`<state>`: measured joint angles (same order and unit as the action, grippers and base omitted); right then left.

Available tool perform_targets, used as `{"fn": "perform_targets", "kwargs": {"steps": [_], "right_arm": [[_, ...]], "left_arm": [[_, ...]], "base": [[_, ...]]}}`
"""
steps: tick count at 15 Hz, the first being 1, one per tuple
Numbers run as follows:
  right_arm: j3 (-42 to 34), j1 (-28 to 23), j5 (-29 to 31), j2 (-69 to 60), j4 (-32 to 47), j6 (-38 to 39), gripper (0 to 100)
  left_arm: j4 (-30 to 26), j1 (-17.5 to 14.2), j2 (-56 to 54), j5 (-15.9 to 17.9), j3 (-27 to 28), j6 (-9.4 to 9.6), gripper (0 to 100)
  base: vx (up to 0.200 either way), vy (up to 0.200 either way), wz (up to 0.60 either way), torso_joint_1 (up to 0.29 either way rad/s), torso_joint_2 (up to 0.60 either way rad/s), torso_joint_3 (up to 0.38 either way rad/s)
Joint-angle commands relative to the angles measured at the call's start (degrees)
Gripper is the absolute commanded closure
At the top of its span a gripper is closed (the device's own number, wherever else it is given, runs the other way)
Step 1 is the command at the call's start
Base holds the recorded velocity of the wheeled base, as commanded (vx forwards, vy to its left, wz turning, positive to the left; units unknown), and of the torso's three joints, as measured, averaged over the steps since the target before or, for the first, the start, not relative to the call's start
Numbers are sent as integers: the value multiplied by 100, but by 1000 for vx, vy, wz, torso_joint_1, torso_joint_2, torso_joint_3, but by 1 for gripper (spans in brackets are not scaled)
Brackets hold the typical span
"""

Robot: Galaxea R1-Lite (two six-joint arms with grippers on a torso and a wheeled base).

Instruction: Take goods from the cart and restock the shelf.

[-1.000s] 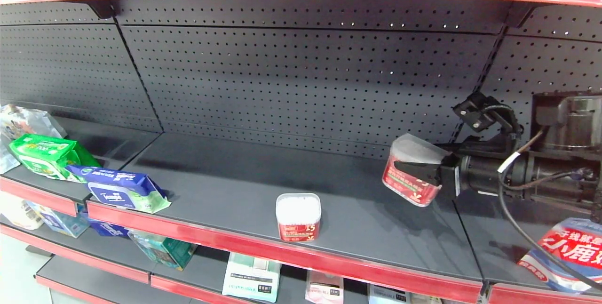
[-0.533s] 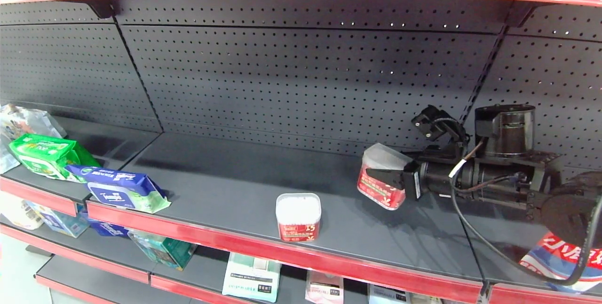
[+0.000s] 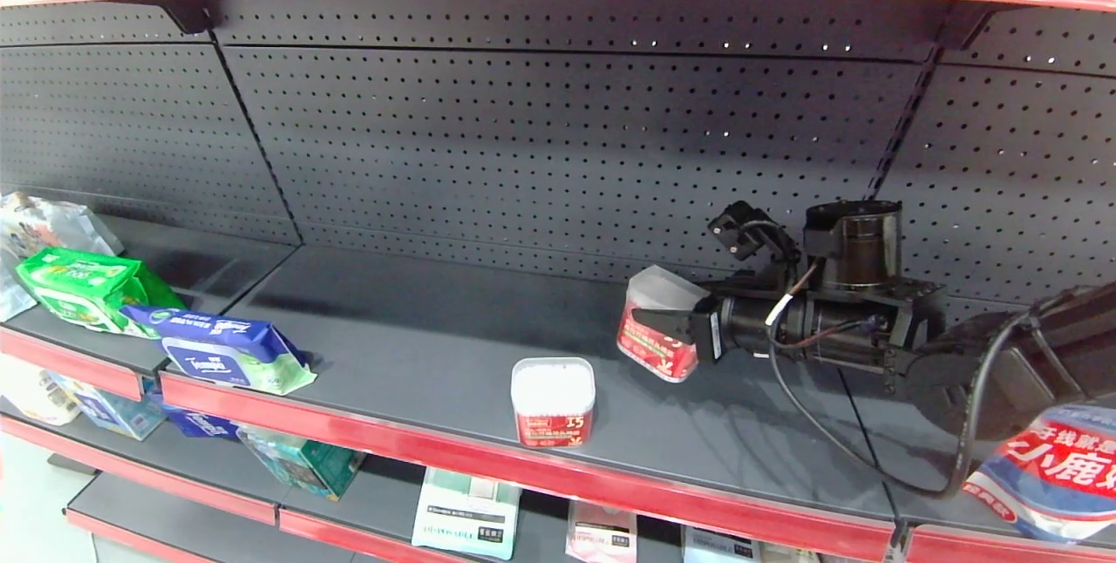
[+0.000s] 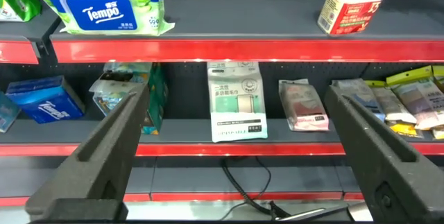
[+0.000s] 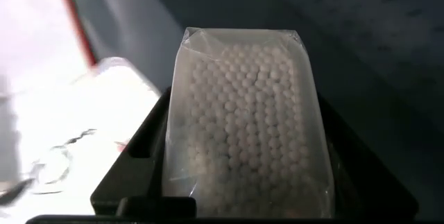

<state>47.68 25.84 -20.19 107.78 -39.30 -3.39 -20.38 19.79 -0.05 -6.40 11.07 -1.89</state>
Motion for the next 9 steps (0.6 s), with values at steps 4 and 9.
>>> {"fn": "perform_targets", "kwargs": {"steps": [4,9], "right_arm": [[330,167,-3,446,-25,75,100],[506,281,-64,727,-16,66,100]], "left_arm": [[-1,-1,5,-2,1,-4,0],[-1,-1,5,-2,1,-31,0]], "base": [[0,0,0,0,0,0],[0,0,0,0,0,0]]}}
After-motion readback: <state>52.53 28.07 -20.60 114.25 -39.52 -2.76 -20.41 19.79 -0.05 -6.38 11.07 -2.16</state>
